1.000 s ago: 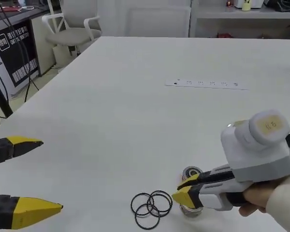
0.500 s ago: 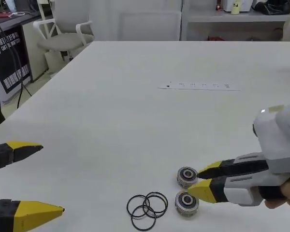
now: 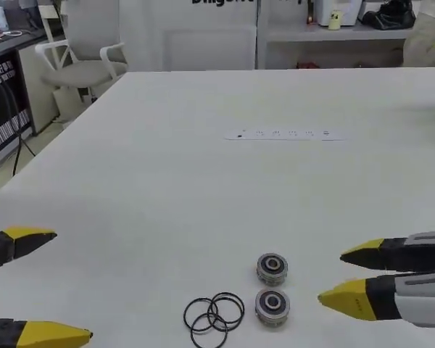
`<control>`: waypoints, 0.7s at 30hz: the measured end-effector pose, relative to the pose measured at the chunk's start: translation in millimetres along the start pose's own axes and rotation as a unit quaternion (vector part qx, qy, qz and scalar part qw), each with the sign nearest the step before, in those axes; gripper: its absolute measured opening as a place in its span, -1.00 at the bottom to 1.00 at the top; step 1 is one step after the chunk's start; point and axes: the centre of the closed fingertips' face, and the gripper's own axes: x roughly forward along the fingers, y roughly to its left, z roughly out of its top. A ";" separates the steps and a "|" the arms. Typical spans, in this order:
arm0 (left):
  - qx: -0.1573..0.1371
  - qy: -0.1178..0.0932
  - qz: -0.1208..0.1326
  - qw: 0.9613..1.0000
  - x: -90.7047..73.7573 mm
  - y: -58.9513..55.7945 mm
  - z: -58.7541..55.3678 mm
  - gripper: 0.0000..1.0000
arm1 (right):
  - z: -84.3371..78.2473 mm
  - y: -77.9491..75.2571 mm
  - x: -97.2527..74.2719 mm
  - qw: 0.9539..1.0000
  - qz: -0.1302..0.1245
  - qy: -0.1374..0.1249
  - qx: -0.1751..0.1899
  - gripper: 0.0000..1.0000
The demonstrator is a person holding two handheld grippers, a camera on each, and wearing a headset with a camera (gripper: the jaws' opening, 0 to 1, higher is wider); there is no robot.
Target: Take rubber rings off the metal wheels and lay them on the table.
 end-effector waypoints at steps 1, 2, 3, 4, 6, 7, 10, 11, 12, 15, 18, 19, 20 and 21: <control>-0.001 0.000 0.000 1.000 0.0 0.1 -0.3 0.90 | -1.4 0.1 -1.3 1.000 -0.001 -0.001 0.001 -0.02; -0.003 0.000 0.000 1.000 -0.1 0.1 -1.2 0.91 | -3.4 0.3 -3.0 1.000 -0.003 -0.004 0.003 0.02; -0.007 0.002 -0.001 1.000 -0.4 0.0 -2.8 0.94 | -6.0 0.7 -4.5 1.000 -0.004 -0.006 0.007 0.05; -0.008 0.003 -0.001 1.000 -0.5 0.1 -4.0 0.95 | -7.5 1.3 -5.5 1.000 -0.003 -0.008 0.011 0.07; -0.010 0.006 -0.001 1.000 -0.9 -0.1 -6.6 0.98 | -10.9 2.2 -7.3 1.000 -0.003 -0.012 0.018 0.12; -0.011 0.006 -0.002 1.000 -1.1 -0.1 -7.6 0.99 | -13.3 2.2 -8.5 1.000 -0.005 -0.014 0.022 0.15; -0.016 0.004 0.000 1.000 -1.6 0.6 -9.6 1.00 | -19.4 1.2 -10.7 0.999 -0.010 -0.016 0.030 0.24; -0.018 0.004 0.000 1.000 -1.6 0.6 -10.4 1.00 | -21.3 0.7 -11.1 0.999 -0.011 -0.015 0.032 0.28; -0.020 0.005 0.000 1.000 -1.3 0.8 -12.0 1.00 | -23.8 0.4 -11.8 0.999 -0.012 -0.014 0.035 0.33; -0.024 0.009 0.000 1.000 -0.7 0.7 -16.6 1.00 | -29.9 -0.6 -12.9 0.999 -0.017 -0.012 0.041 0.47; -0.028 0.010 0.000 1.000 0.2 -2.4 -16.8 1.00 | -36.4 -3.1 -14.5 0.999 -0.027 -0.013 0.044 0.55; -0.029 0.010 0.001 1.000 0.7 -4.2 -15.7 1.00 | -37.8 -3.4 -14.7 0.998 -0.029 -0.014 0.046 0.59; -0.030 0.010 0.001 0.999 1.0 -5.1 -15.5 1.00 | -39.3 -3.7 -14.8 0.998 -0.030 -0.015 0.049 0.65; -0.031 0.011 0.001 0.999 1.3 -6.2 -15.1 1.00 | -41.1 -3.7 -14.7 0.998 -0.032 -0.013 0.053 0.71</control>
